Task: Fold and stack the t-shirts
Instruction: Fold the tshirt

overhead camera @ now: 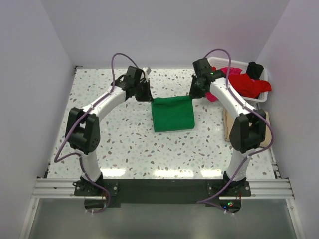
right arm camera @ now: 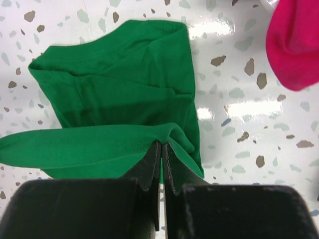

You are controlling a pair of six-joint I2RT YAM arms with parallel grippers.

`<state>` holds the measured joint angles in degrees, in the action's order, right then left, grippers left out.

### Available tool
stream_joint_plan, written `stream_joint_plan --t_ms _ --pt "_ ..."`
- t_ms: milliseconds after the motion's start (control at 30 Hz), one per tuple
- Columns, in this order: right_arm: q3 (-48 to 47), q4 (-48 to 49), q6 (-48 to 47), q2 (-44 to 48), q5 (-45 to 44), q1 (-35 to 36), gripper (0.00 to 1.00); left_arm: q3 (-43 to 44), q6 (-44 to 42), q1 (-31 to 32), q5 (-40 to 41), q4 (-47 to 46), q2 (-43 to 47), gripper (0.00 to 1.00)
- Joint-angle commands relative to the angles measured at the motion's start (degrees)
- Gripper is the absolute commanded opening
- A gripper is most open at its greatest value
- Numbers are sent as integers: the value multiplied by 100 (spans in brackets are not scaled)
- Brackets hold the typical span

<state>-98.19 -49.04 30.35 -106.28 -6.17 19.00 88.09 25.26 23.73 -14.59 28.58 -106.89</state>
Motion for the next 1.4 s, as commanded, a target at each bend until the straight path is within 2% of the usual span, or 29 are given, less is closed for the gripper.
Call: stream_joint_plan --t_ms 0,400,800,833,867,900,933,967,1000,1033,1133,1267,1367 --pt "-358 105 -231 -208 -15 -72 0 261 -153 -131 141 -159 -156 0" --pt "-727 184 -354 -859 -7 -134 0 621 -135 -263 255 -300 -736 0" --pt "-1500 262 -363 -1518 -16 -169 0 1051 -214 -439 359 -423 -1281 0" --pt "-1553 333 -380 -1632 2 -178 0 1078 -205 -456 430 -502 -1325 7" --pt "-1623 412 -433 -1720 150 -169 0 1104 -188 -465 518 -581 -1326 19" --pt "-1842 491 -546 -1808 230 -186 5 1174 -153 -483 606 -764 -1334 45" --pt "-2009 491 -582 -1991 326 -187 33 1236 -118 -492 720 -853 -1326 54" --pt "-2167 465 -600 -2054 501 -213 50 1323 -126 -492 738 -915 -1326 60" --pt "-2413 456 -626 -2089 608 -256 61 1507 -126 -492 782 -950 -1326 66" --pt "-2459 491 -661 -2038 757 -283 77 1561 -126 -500 773 -968 -1282 67" --pt "-2154 798 -924 -1757 1109 -362 99 1457 -152 -492 599 -1091 -1098 71" --pt "-1082 1308 -1110 -1020 1759 -555 99 755 -153 -492 300 -1222 -808 74" --pt "-141 1677 -1163 -711 2225 -722 99 -115 14 -492 -192 -1591 -518 74"
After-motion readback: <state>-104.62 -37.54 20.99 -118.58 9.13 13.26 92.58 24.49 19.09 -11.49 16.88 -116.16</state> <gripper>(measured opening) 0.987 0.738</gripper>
